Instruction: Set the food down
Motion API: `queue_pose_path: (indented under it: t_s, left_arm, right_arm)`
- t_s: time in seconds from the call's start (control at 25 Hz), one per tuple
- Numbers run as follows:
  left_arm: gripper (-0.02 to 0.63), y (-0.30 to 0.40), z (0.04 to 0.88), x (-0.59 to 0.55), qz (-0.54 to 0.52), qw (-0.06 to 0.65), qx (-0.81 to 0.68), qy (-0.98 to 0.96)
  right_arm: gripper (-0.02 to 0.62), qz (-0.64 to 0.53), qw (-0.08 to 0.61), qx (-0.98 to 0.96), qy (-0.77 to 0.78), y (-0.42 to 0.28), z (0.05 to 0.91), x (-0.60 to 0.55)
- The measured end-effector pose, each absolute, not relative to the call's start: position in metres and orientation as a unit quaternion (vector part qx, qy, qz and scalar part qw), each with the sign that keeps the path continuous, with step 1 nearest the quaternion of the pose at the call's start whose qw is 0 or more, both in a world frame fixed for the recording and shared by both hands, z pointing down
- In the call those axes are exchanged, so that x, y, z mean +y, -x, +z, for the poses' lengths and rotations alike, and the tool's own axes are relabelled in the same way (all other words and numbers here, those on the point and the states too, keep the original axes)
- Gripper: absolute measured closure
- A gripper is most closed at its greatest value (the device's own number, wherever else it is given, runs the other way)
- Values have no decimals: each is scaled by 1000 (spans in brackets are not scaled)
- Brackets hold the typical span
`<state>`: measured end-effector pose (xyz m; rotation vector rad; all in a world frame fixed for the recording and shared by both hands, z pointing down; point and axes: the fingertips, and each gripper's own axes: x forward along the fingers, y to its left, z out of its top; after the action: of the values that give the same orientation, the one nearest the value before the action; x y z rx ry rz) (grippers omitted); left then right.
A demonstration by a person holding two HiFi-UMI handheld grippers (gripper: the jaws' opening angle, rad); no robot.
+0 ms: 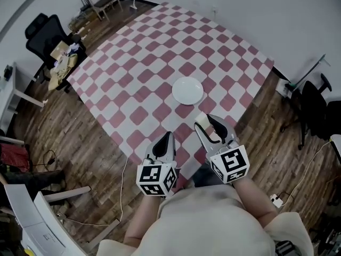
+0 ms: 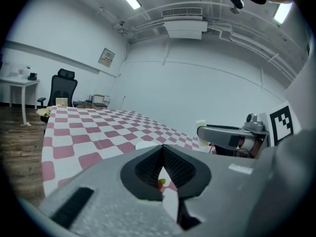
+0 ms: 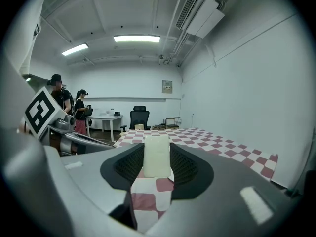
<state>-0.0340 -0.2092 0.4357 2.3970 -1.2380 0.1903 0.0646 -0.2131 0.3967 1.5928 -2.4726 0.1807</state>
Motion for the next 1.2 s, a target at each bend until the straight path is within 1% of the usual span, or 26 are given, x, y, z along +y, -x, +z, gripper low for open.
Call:
queue_pose_path:
  t_s: [0.6, 1.2]
  left_arm:
    - [598, 8, 447, -256, 67, 234, -484, -840]
    - [598, 0, 462, -289, 66, 251, -524, -811]
  right_arm:
    - [426, 72, 126, -853, -502, -95, 419, -279]
    - [426, 82, 160, -871, -457, -99, 452, -340]
